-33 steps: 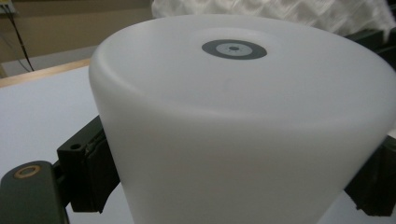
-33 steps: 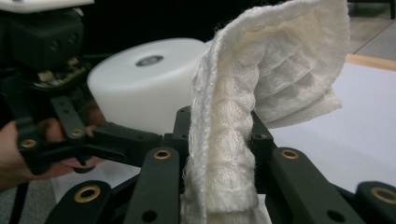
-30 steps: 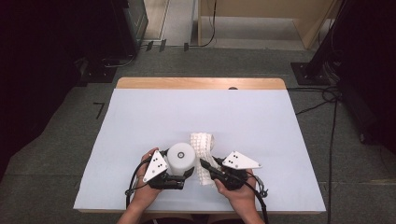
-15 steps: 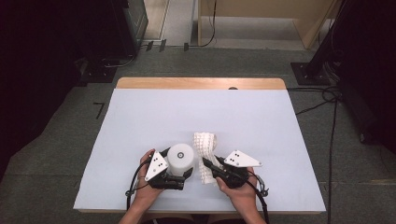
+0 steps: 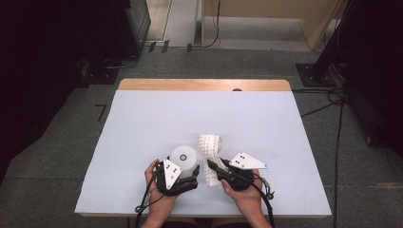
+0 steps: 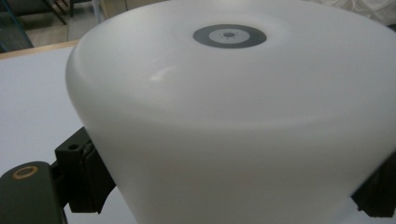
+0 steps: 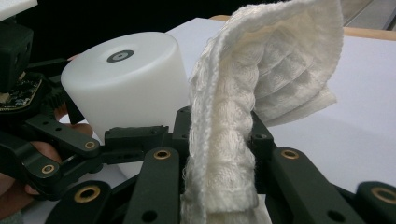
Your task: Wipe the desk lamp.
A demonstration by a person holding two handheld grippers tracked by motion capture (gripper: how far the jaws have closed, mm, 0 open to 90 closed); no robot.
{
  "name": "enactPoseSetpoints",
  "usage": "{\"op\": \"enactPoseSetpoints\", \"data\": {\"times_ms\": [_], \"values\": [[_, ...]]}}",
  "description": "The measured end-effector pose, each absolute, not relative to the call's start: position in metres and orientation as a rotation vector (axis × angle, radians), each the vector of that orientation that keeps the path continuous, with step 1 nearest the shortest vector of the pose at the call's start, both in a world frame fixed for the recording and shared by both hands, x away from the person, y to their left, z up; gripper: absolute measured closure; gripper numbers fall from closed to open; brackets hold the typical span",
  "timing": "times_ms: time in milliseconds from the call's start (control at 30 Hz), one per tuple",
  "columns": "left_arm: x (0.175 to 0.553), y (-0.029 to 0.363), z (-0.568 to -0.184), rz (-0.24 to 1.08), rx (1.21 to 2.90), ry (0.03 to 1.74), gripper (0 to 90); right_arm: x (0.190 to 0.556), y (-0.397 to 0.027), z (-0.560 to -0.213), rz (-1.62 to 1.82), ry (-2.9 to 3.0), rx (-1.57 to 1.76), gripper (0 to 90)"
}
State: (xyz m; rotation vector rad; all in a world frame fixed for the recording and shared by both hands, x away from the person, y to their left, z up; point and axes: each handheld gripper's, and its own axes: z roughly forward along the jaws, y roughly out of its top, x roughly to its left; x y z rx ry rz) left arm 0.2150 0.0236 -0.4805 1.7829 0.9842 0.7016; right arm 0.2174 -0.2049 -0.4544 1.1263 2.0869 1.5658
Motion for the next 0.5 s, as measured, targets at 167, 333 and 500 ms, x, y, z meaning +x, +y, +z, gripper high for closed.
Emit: {"op": "enactPoseSetpoints", "data": {"times_ms": [167, 333, 500], "values": [[0.222, 0.036, -0.474, 0.621, 1.800, 0.884, 8.2, 0.218, -0.204, -0.455, 1.566, 2.088, 1.117, 72.6], [0.228, 0.060, -0.463, 0.426, 1.705, 0.712, 8.3, 0.218, -0.201, -0.458, 1.557, 2.110, 1.122, 72.6], [0.228, 0.062, -0.461, 0.397, 1.718, 0.654, 8.3, 0.216, -0.189, -0.466, 1.531, 2.171, 1.115, 72.6]]}}
